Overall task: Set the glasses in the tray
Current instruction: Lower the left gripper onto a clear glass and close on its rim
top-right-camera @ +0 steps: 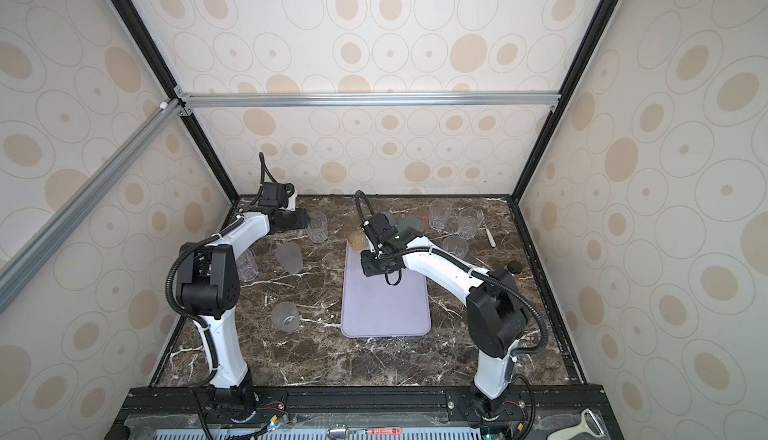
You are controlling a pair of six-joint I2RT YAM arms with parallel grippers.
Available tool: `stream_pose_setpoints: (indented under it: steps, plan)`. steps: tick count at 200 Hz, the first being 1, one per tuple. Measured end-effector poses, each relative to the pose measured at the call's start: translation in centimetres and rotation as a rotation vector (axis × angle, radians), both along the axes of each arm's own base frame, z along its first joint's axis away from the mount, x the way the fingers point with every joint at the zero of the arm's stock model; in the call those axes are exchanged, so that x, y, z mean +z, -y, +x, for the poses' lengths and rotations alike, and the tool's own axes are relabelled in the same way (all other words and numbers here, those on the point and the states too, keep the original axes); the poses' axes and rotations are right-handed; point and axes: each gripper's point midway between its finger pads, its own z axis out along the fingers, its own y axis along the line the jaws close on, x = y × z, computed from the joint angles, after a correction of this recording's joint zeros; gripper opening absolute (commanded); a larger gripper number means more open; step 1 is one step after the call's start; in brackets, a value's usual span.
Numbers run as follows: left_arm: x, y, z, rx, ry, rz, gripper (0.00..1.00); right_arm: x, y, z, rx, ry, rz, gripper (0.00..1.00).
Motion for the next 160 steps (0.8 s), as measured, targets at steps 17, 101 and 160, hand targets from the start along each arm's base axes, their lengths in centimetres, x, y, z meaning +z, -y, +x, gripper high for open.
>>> stream_pose_setpoints:
  steps: [17, 101, 160]
  plan:
    - [-0.4, 0.3, 0.8, -0.001, 0.000, 0.009, 0.47, 0.0, 0.0, 0.0, 0.000, 0.000, -0.001, 0.38]
    - [-2.4, 1.2, 1.6, -0.009, -0.033, 0.080, 0.20, 0.0, -0.2, -0.1, 0.004, 0.002, -0.003, 0.38]
    - [-2.0, 0.6, 1.6, 0.011, -0.022, 0.109, 0.05, -0.4, -0.7, 0.0, 0.011, -0.004, -0.008, 0.38]
